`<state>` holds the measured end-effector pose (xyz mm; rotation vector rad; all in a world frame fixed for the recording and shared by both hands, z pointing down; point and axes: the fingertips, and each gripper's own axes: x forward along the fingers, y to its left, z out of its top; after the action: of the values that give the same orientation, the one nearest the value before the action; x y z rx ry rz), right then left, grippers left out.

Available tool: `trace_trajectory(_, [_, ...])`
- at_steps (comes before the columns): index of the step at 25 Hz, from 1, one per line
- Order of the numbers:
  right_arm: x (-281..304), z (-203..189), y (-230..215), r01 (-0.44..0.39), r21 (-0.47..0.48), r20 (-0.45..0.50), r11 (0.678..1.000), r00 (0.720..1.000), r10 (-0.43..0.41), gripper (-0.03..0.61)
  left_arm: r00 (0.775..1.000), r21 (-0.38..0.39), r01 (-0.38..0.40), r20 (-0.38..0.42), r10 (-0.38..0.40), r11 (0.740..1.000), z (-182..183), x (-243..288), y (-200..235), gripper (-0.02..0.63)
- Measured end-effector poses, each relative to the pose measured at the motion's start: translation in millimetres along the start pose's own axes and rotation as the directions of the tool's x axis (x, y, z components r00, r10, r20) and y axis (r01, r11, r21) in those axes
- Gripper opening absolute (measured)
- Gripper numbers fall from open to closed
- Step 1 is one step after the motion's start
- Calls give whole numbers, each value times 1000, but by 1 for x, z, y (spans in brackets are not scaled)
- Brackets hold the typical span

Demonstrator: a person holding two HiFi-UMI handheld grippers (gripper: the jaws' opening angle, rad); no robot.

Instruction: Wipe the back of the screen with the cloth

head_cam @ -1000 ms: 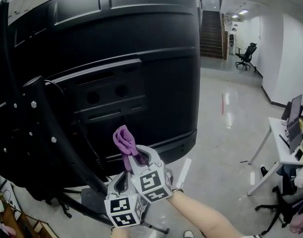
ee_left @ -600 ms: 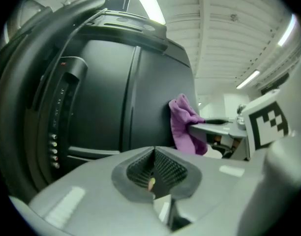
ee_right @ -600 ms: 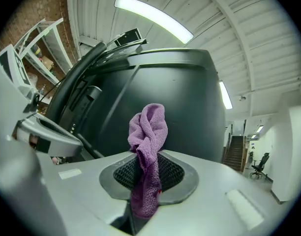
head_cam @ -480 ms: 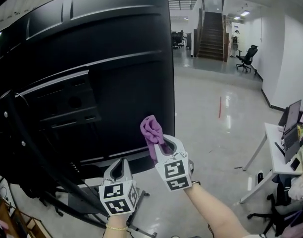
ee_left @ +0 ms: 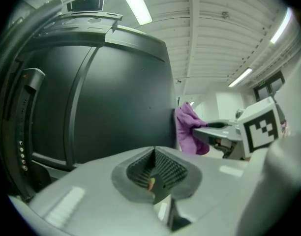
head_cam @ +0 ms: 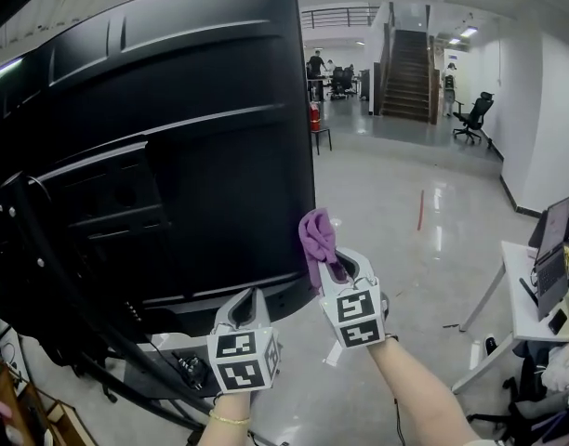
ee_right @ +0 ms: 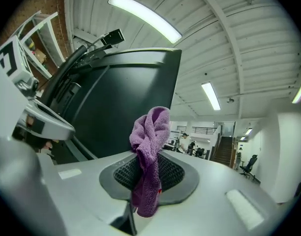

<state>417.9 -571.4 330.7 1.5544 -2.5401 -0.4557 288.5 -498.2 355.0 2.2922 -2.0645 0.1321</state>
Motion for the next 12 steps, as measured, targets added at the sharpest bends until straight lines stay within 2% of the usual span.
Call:
trace_trajectory(3, [-13, 32, 36, -147, -66, 42, 987, 988, 150, 67, 1000, -4, -19, -6, 19, 1000, 12, -3, 2, 8])
trace_trajectory(5, [-20, 61, 67, -274, -160, 66, 948, 956, 287, 69, 1000, -14, -26, -7, 26, 1000, 25, -6, 5, 8])
trace_trajectory(7, [-21, 87, 91, -351, -277, 63, 894, 922, 382, 67, 999, -35, -34, -5, 34, 999, 41, -10, 10, 8])
trace_trajectory(10, [-3, 114, 100, -359, -413, 22, 837, 915, 403, 67, 999, -42, -48, 7, 49, 998, 68, -18, 15, 8])
trace_trajectory(12, [13, 130, 91, -346, -439, 5, 829, 922, 388, 67, 999, -20, -53, 4, 53, 998, 84, -20, 14, 8])
